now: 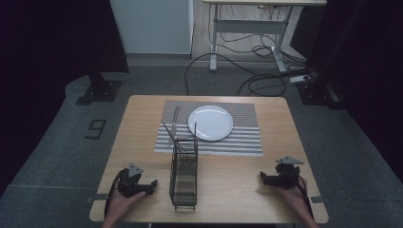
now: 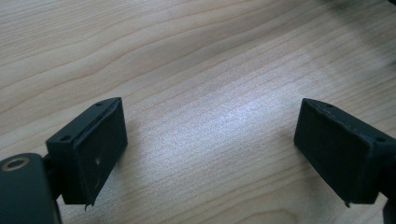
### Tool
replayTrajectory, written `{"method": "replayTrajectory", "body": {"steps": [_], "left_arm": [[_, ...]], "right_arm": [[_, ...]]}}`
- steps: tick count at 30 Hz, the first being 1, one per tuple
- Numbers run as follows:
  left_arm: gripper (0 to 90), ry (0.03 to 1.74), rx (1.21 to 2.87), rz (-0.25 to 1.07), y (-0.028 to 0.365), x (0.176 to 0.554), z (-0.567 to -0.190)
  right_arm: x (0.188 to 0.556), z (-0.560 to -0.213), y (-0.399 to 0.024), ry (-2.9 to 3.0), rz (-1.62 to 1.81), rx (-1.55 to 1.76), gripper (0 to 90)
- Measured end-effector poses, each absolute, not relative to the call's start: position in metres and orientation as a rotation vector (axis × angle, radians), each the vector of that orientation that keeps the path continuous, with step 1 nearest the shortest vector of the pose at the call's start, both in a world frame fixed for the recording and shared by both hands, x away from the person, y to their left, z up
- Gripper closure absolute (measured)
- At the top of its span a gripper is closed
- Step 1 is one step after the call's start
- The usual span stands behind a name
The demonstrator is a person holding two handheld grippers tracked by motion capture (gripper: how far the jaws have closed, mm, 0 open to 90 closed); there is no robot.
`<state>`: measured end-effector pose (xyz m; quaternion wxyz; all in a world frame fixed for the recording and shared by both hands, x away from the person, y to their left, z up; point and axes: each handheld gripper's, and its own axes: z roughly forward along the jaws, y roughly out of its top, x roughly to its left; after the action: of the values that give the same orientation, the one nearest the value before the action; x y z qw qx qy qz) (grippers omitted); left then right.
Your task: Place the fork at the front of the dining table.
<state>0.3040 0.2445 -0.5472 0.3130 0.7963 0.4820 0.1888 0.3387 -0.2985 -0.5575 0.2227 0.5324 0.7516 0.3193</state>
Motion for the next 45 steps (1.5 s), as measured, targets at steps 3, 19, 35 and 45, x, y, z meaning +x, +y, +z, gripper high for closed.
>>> {"method": "replayTrajectory", "body": {"steps": [3, 19, 35, 45], "left_arm": [[9.4, 1.272, 2.1, 0.498, 0.244, 0.304, -0.547], [9.4, 1.276, 2.096, 0.501, 0.244, 0.304, -0.547], [9.6, 1.278, 2.095, 0.503, 0.244, 0.303, -0.547], [9.6, 1.279, 2.094, 0.504, 0.244, 0.303, -0.547]], "right_arm": [[0.339, -0.557, -0.298, 2.077, 0.882, 1.471, 0.0], [0.332, -0.533, -0.286, 2.029, 0.956, 1.418, 10.7], [0.33, -0.5, -0.26, 1.978, 1.081, 1.39, 12.6], [0.336, -0.486, -0.244, 1.982, 1.143, 1.368, 12.6]]}}
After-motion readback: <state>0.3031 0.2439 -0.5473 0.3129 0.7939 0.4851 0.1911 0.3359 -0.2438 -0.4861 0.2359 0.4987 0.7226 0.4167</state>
